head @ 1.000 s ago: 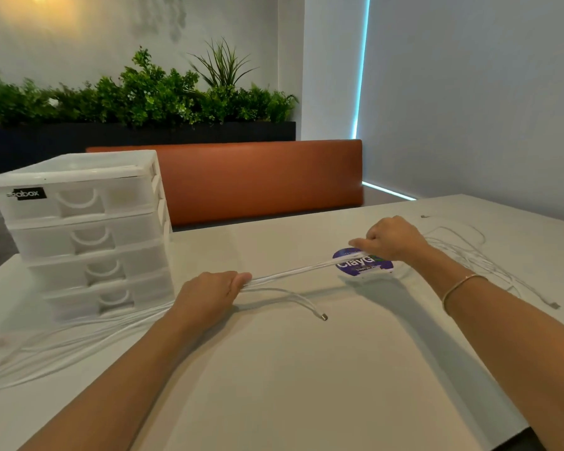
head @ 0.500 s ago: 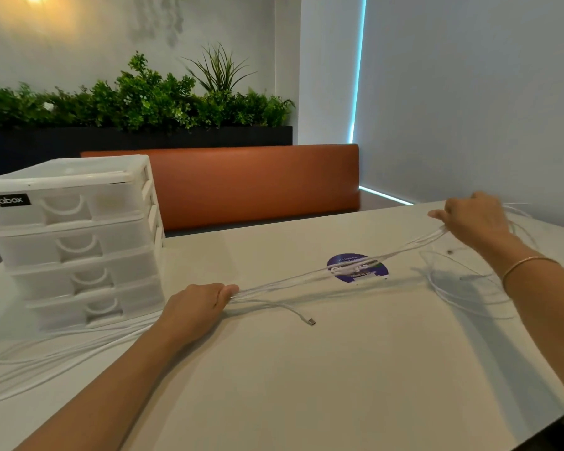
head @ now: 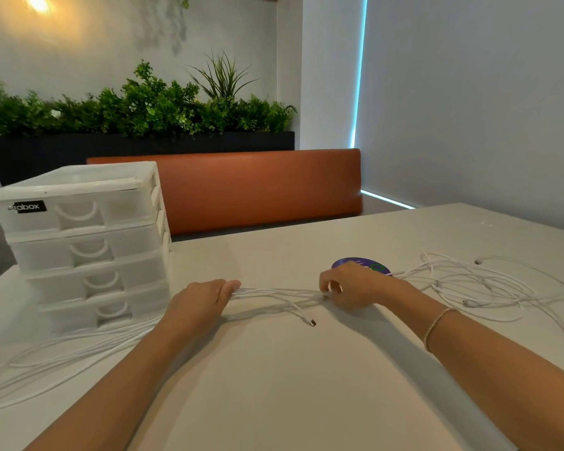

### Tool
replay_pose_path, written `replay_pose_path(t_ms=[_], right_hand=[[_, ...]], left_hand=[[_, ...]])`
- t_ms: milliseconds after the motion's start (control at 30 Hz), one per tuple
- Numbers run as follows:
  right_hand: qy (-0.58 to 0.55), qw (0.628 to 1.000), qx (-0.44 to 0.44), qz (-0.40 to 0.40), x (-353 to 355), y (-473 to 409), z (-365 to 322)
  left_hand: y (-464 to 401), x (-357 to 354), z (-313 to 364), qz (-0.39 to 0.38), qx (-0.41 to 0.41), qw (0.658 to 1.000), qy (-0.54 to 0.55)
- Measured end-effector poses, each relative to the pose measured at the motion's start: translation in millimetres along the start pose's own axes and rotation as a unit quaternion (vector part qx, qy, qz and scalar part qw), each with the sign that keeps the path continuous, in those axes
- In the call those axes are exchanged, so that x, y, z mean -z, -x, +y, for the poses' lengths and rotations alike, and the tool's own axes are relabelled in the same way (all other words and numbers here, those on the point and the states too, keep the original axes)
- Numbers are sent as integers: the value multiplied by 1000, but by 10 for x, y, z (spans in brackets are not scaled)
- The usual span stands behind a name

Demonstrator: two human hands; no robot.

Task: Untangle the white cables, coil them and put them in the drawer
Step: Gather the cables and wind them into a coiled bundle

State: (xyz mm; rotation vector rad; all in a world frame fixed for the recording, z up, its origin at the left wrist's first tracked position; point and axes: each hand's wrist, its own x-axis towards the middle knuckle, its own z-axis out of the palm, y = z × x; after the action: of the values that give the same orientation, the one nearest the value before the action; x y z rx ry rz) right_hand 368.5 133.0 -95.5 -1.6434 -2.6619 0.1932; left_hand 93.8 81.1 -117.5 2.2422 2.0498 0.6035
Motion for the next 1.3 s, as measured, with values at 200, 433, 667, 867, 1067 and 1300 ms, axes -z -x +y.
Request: replay_pose_path(t_ms=[200,433,667,867,1067,1300], right_hand=[[91,991,-93,-23,304,161,479],[168,955,-243,-11,558,457,1198],[184,901,-393,7,601,773,1622],[108,943,-304,78,513,265,897],[-96,993,62,-20,143,-78,-530],[-300,950,57,-58,238,-122,-553]], left_hand=[[18,32,-20,-7,-3,1000,0],[29,76,-40,-20,-1,999,-35],[16,81,-103,-3,23,1000,-9],[11,71,-69,-2,28,1000,-2],[31,92,-28,7,16,1000,13],[27,72,-45,2,-1,1000,17]])
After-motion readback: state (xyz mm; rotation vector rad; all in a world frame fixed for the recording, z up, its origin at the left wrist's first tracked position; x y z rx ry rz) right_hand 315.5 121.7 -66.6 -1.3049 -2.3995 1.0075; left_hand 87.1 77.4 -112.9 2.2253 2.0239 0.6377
